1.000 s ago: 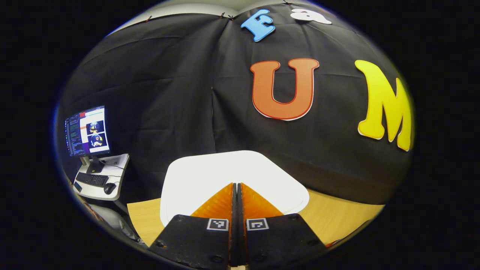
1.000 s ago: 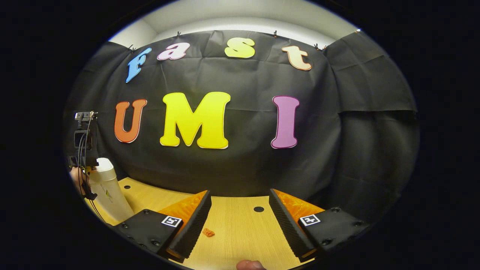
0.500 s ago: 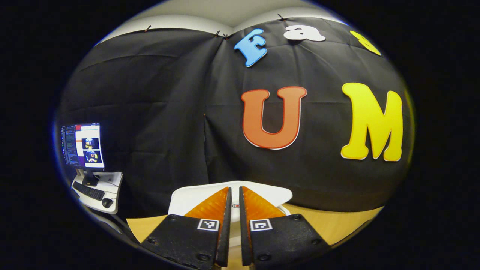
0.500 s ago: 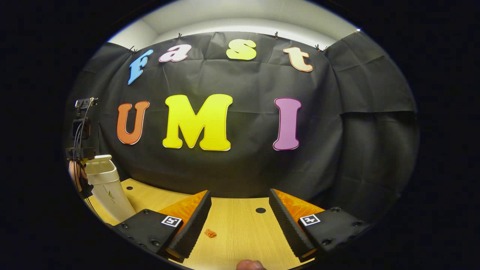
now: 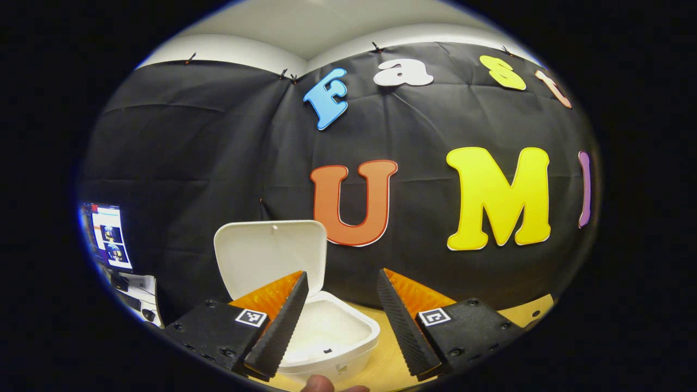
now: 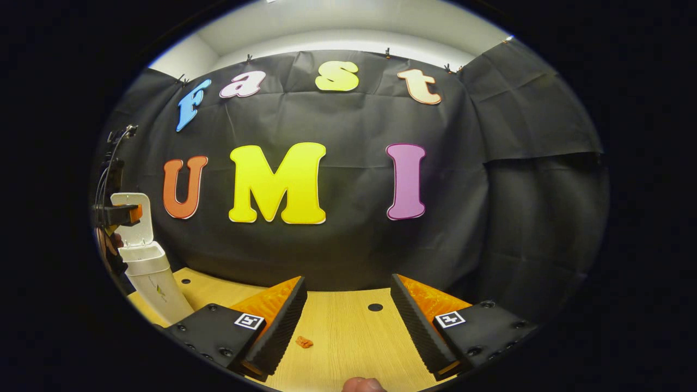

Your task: Press the lid of the desktop garbage bin to open it, pick up the crumpled paper on the desktop and throw it into the bin, then pick up the pop can on the desktop and drop it into the bin, and finally close the garbage bin lid.

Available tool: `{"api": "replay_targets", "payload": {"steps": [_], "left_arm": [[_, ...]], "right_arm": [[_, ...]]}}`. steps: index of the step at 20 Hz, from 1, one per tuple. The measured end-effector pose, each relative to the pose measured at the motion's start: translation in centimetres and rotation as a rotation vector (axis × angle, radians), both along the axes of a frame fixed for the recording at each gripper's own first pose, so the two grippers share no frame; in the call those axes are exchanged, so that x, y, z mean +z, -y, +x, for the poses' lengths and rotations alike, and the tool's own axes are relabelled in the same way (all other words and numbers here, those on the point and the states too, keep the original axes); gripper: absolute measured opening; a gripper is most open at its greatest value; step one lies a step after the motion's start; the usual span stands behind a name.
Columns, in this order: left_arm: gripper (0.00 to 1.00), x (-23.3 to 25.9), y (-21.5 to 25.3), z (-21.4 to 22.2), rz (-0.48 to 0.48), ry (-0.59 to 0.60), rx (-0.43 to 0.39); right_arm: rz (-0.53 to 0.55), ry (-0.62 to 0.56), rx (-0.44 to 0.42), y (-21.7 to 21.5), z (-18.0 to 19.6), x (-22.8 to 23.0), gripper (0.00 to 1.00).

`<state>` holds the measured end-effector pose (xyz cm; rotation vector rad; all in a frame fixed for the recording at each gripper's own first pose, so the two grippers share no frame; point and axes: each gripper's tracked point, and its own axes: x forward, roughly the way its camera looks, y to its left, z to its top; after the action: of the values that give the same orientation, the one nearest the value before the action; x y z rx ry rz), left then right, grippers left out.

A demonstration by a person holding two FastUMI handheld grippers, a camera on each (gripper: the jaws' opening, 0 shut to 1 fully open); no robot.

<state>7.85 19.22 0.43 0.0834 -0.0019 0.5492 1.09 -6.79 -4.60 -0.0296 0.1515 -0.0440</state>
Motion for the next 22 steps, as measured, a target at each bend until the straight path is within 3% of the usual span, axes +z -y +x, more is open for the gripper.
{"api": "replay_targets", "payload": {"steps": [2, 3, 8, 14, 17, 22], "left_arm": [[0.87, 0.2, 1.7, 0.0, -0.001, -0.001, -0.044], [0.96, 0.4, 2.4, -0.3, 0.007, -0.002, -0.063], [0.97, -0.1, 7.7, -1.6, 0.026, -0.006, -0.188], [0.97, -1.6, 14.0, -3.5, -0.003, -0.018, -0.367], [0.97, -2.6, 16.0, -5.0, -0.011, -0.034, -0.411], [0.97, -5.0, 17.3, -7.5, -0.024, -0.079, -0.419]], "right_arm": [[-0.003, 0.008, -0.008, 0.5, 0.1, 0.1, 0.98], [-0.004, 0.011, -0.014, 0.8, 0.1, 0.1, 0.96], [-0.011, 0.009, -0.033, 1.9, 0.2, -0.4, 0.98], [-0.016, 0.0, 0.003, 1.1, -0.7, -1.1, 0.98], [-0.016, -0.017, 0.03, 0.7, -0.9, -2.0, 0.98], [-0.017, -0.037, 0.112, -0.3, -0.6, -3.7, 0.98]]}}
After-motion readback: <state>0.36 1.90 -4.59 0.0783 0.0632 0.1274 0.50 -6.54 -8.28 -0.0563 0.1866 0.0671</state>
